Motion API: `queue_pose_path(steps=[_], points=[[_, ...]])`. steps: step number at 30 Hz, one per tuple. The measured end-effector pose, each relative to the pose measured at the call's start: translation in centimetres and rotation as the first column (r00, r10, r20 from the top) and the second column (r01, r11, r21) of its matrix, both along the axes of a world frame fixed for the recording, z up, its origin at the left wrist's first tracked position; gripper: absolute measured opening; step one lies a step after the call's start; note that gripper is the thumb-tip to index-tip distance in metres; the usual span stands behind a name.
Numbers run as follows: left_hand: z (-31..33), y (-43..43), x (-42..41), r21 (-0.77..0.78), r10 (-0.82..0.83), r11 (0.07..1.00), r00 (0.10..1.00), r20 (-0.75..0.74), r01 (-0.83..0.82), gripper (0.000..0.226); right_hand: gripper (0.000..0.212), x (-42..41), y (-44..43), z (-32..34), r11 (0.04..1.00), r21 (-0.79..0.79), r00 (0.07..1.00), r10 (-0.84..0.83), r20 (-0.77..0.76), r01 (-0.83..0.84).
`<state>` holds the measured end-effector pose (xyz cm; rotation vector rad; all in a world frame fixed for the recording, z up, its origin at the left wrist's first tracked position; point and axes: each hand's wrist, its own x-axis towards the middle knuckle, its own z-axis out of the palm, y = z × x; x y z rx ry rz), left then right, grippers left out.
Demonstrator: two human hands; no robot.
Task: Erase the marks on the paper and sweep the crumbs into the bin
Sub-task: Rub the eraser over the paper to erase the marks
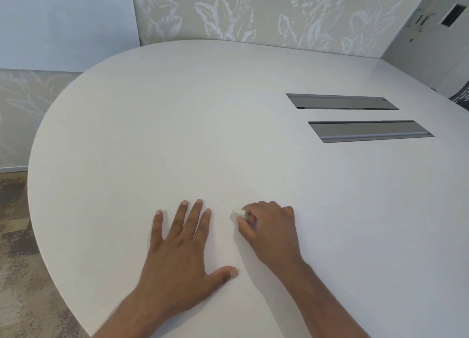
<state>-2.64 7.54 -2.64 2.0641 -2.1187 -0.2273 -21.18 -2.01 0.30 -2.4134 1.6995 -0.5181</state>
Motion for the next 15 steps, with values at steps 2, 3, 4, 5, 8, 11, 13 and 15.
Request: queue_pose_path(steps=[2,3,4,5,8,11,13,15], points=[[-0.1,0.0,0.0,0.002,-0.003,1.000,1.000,-0.005,0.003,0.118,0.021,0.3,0.3,0.0,1.000,0.014,1.000,0.000,0.019,-0.001],[-0.1,0.0,-0.1,-0.003,-0.007,1.000,1.000,-0.007,0.007,0.118,0.018,0.5,1.0,-0.1,0.999,0.031,0.999,0.038,0.024,-0.039],[-0.2,0.0,-0.1,-0.005,-0.008,1.000,1.000,-0.008,0.008,0.118,0.018,0.7,1.8,-0.2,0.994,0.055,0.995,0.088,0.038,-0.090],[-0.3,0.0,-0.1,-0.003,-0.008,1.000,1.000,-0.010,0.008,0.117,0.022,0.9,2.7,-0.2,0.987,0.080,0.989,0.137,0.050,-0.141],[-0.1,0.0,-0.1,0.002,-0.005,1.000,1.000,-0.008,0.005,0.118,0.030,0.5,3.4,0.1,0.977,0.111,0.981,0.173,0.085,-0.182],[-0.1,0.0,-0.1,-0.008,-0.001,1.000,1.000,0.002,0.001,0.120,0.023,-1.0,1.7,0.2,0.992,0.124,0.962,-0.018,0.272,-0.017],[-0.1,0.0,-0.1,-0.006,0.002,1.000,1.000,0.005,-0.002,0.120,0.019,-2.1,0.4,0.4,0.988,0.121,0.928,-0.135,0.346,0.099],[-0.1,-0.1,-0.1,-0.001,0.000,1.000,1.000,0.005,0.000,0.120,0.017,-2.3,-0.1,0.4,0.979,0.145,0.913,-0.185,0.363,0.141]])
